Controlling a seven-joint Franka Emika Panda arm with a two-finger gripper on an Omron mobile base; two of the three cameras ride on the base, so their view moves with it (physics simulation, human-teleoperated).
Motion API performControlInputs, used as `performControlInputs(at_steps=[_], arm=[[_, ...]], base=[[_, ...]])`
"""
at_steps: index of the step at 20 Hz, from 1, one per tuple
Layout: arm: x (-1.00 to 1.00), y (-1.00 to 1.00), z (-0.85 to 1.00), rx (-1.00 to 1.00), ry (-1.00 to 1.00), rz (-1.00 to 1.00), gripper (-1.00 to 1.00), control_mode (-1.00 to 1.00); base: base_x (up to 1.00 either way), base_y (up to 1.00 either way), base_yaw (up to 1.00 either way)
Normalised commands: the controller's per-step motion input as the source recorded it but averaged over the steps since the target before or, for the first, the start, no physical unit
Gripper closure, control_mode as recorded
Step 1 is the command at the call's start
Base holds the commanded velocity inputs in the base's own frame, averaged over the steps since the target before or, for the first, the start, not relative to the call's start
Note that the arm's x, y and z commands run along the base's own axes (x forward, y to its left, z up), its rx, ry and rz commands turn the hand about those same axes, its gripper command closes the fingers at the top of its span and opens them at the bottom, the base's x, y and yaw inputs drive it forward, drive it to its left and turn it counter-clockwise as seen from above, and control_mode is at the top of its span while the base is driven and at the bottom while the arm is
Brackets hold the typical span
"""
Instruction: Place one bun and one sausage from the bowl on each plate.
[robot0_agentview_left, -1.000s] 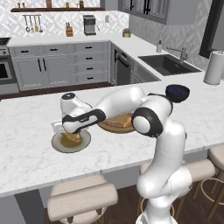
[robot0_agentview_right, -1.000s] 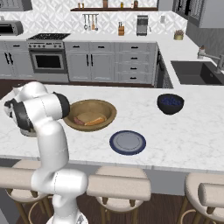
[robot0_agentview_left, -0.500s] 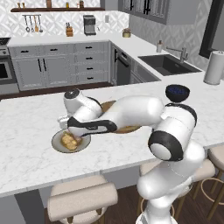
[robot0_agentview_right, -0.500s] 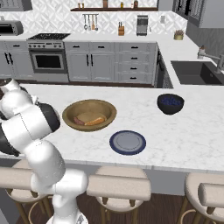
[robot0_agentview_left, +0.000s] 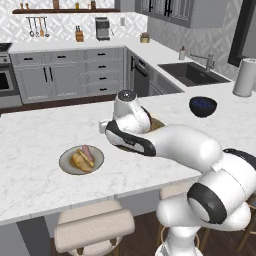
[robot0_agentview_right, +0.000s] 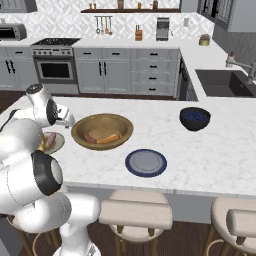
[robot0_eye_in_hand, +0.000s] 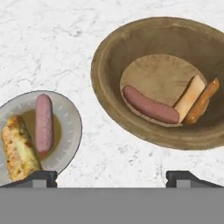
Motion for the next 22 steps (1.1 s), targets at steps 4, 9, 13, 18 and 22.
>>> performControlInputs(at_steps=[4,9,13,18,22], arm=[[0.72,-1.00,0.12,0.17,0.70,-0.04,-1.00,-1.00],[0.72,-0.55,-0.76,-0.01,0.43,0.13,-1.00,-1.00],[0.63,-0.04,-0.76,-0.06,-0.01,0.13,-1.00,-1.00],[0.20,-0.01,-0.60,-0.04,-0.08,0.51,-1.00,-1.00],[0.50,0.00,-0.43,0.00,-0.07,0.19,-1.00,-1.00]], base=[[0.00,0.00,0.00],[0.00,0.00,0.00],[0.00,0.00,0.00],[0.00,0.00,0.00],[0.00,0.00,0.00]])
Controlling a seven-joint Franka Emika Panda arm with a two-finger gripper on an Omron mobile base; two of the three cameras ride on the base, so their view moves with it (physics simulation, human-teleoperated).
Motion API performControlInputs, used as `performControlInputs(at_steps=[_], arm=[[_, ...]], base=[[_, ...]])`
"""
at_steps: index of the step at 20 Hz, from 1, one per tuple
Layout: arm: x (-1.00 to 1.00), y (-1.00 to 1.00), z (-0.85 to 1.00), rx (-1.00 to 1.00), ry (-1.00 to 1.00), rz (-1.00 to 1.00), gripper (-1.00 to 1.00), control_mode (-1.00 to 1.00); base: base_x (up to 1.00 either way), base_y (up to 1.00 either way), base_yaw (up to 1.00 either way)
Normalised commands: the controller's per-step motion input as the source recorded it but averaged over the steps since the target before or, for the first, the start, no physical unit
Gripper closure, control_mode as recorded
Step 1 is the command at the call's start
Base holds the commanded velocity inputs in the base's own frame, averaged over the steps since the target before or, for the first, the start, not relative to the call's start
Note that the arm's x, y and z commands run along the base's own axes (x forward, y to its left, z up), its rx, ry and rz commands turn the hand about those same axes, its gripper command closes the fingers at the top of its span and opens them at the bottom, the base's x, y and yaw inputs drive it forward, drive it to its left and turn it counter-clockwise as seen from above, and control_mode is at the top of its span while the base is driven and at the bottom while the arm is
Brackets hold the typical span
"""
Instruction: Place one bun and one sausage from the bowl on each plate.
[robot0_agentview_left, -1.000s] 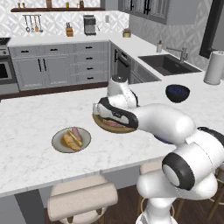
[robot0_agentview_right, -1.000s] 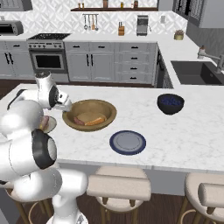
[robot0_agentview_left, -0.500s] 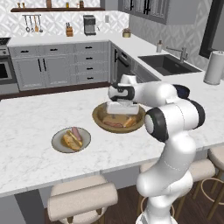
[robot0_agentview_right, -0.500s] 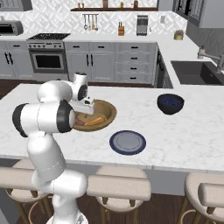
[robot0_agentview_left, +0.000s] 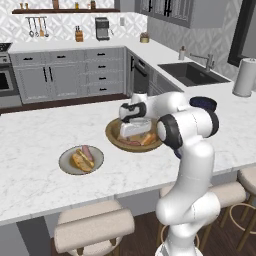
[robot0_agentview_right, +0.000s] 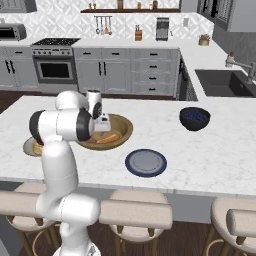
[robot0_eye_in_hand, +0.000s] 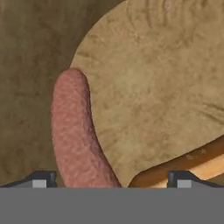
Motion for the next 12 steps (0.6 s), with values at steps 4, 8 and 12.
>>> performControlInputs(at_steps=[4,8,12], arm=[[-0.02,0.09,-0.15,0.00,0.00,0.09,-1.00,-1.00],[-0.13,0.10,-0.01,0.00,0.00,0.07,-1.00,-1.00],[-0.39,0.20,-0.21,0.00,0.00,0.07,-1.00,-1.00]], base=[[0.00,0.00,0.00],[0.00,0.00,0.00],[0.00,0.00,0.00]])
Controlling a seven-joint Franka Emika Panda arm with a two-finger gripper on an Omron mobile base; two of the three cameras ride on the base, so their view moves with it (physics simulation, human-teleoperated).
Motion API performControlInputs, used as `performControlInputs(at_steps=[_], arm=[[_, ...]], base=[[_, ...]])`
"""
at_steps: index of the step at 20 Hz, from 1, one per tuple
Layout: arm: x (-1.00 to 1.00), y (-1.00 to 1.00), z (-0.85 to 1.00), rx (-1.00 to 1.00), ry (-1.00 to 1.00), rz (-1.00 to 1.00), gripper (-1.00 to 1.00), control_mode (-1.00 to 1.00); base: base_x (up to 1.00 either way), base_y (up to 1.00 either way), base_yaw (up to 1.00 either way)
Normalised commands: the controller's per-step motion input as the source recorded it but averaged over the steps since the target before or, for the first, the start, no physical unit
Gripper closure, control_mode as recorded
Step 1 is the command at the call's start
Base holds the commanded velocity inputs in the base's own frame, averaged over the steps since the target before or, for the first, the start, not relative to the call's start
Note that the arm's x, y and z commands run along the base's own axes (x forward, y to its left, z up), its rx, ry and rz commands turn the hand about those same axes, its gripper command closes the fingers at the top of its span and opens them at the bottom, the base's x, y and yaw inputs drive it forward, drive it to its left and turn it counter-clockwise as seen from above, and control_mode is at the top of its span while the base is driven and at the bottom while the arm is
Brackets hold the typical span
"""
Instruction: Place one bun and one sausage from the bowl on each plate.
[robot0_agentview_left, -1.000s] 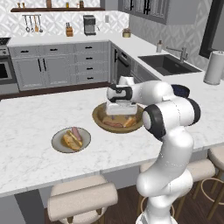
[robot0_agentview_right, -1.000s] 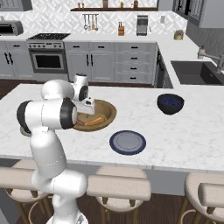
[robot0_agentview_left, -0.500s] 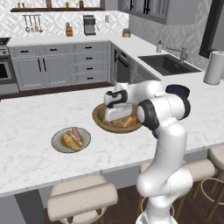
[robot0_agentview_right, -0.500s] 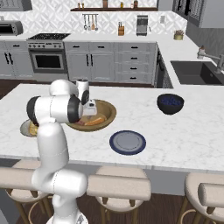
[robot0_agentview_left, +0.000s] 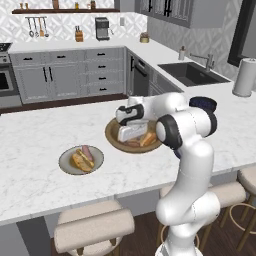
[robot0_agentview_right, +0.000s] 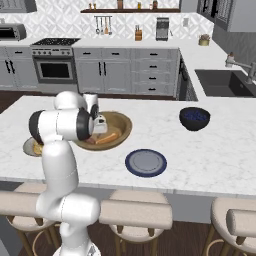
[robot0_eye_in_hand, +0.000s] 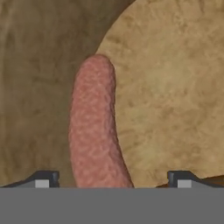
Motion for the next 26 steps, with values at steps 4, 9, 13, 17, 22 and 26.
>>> performControlInputs(at_steps=[4,9,13,17,22,26], arm=[[-0.32,0.10,-0.06,0.00,0.00,0.06,-1.00,-1.00],[-0.09,0.02,-0.30,0.00,0.01,0.00,-1.00,-1.00],[0.00,0.00,-0.98,0.00,-0.01,0.00,1.00,-1.00],[0.00,0.00,-0.34,0.00,0.00,0.00,1.00,-1.00],[-0.44,-0.15,0.02,-0.01,-0.02,-0.04,1.00,-1.00],[-0.51,-0.38,0.75,0.00,-0.18,-0.18,1.00,-1.00]], base=[[0.00,0.00,0.00],[0.00,0.00,0.00],[0.00,0.00,0.00],[0.00,0.00,0.00],[0.00,0.00,0.00],[0.00,0.00,0.00]])
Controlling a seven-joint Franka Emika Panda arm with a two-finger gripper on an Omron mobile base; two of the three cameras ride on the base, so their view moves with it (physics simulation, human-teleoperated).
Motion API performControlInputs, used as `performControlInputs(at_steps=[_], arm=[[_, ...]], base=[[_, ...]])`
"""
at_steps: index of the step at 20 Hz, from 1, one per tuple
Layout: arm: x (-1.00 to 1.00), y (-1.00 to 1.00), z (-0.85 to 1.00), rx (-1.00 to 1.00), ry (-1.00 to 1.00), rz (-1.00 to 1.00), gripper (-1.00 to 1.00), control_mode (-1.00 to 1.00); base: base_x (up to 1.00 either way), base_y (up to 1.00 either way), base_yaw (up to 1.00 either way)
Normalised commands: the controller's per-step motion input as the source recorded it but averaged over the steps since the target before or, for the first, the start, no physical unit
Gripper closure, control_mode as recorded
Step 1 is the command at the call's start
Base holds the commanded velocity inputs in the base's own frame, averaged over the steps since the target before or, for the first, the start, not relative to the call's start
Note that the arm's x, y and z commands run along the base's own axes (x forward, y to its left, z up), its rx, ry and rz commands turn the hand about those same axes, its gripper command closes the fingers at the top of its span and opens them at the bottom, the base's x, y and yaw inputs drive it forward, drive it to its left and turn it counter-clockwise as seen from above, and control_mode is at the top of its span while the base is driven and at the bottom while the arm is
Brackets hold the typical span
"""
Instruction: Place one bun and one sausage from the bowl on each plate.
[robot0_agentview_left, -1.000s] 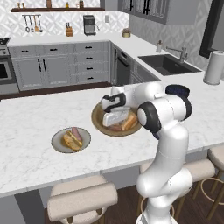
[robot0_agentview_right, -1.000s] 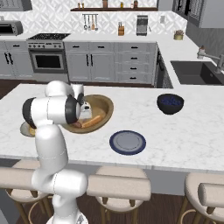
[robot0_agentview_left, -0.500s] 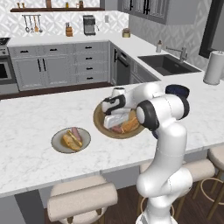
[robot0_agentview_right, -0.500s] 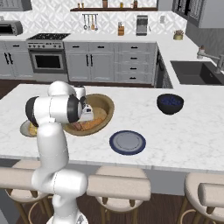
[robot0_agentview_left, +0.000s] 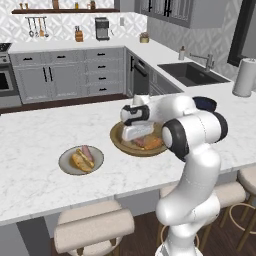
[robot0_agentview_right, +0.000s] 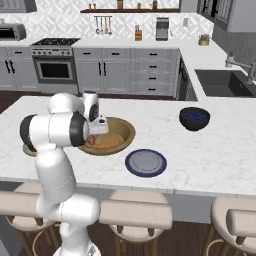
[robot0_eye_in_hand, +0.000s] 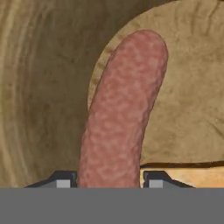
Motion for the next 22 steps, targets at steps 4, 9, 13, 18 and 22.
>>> performControlInputs(at_steps=[4,9,13,18,22], arm=[[-0.29,-0.73,1.00,0.01,-0.29,-0.37,1.00,-1.00],[-0.87,-0.93,0.65,-0.01,-0.28,-0.21,1.00,-1.00],[-0.99,-1.00,0.17,0.00,-0.15,-0.17,1.00,-1.00],[-0.44,-1.00,-0.03,0.00,0.03,-0.21,1.00,-1.00],[0.27,-0.99,-0.32,-0.01,0.12,-0.25,1.00,-1.00]], base=[[0.00,0.00,0.00],[0.00,0.00,0.00],[0.00,0.00,0.00],[0.00,0.00,0.00],[0.00,0.00,0.00]])
